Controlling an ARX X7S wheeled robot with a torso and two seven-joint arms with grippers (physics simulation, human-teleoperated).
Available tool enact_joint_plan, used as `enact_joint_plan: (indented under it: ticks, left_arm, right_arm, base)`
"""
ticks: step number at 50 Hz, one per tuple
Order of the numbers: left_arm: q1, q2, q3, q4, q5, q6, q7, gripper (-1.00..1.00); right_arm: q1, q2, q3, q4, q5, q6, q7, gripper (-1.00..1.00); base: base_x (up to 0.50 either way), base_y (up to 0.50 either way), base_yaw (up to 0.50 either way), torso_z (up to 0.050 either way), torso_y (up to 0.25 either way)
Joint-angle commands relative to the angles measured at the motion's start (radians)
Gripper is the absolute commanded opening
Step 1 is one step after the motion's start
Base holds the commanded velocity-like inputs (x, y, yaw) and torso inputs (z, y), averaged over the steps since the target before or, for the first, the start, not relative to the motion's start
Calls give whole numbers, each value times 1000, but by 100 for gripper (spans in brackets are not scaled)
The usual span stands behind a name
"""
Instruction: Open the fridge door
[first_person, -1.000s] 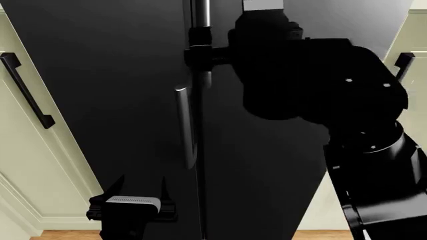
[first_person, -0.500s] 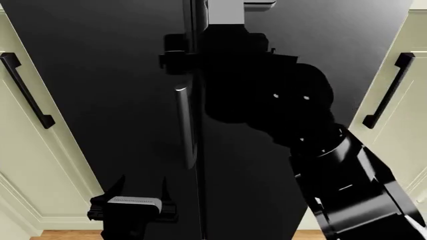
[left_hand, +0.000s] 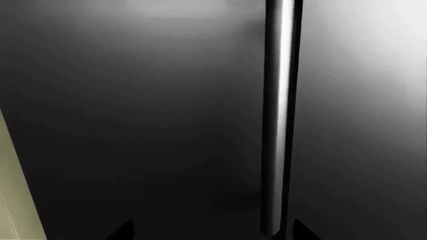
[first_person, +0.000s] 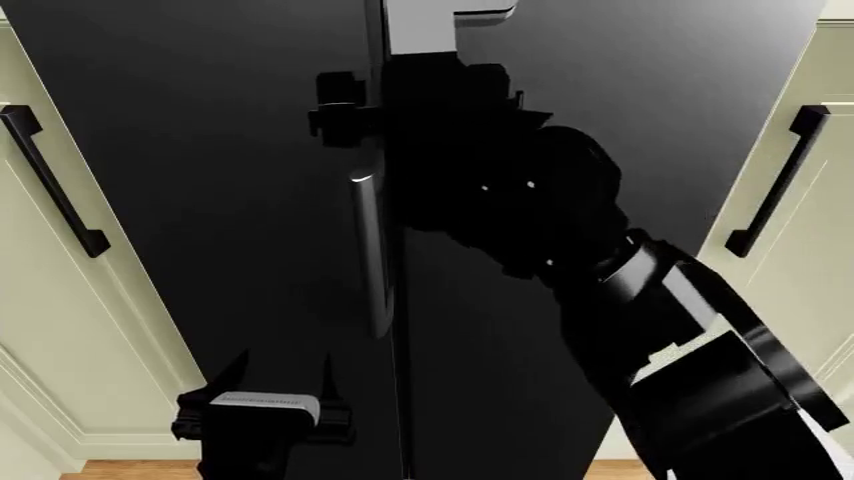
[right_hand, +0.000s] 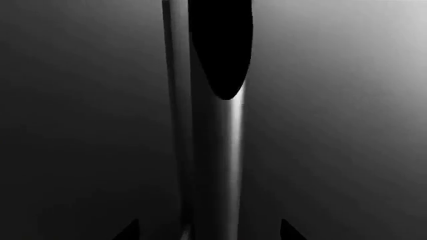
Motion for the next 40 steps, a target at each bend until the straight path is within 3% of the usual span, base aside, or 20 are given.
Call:
enact_joint_plan:
  ticks: [1,13,37,38,40]
  left_arm:
    - [-3,-4,0,0,-11,1,1,100]
    - [-5,-9,1,2,-20,0,-1,100]
    - [-11,-16,3,0,-31,4,-7,100]
    - [-11,-17,4,1,-32,3,-7,100]
    - [-10,-18,4,5,-33,1,-8,100]
  right_arm:
    - [37,-7,-90,108,4,-109,-51,100]
    - [82,-8,-181,182,64,-236,-89,100]
    - [174,-10,-533,334,318,-471,-134,100]
    - [175,-9,-539,334,323,-473,-132,-100]
    - [175,-7,-545,324,328,-477,-126,-100]
  base:
    - [0,0,0,0,0]
    - [0,0,0,0,0]
    - [0,0,0,0,0]
    - [0,0,0,0,0]
    - [0,0,0,0,0]
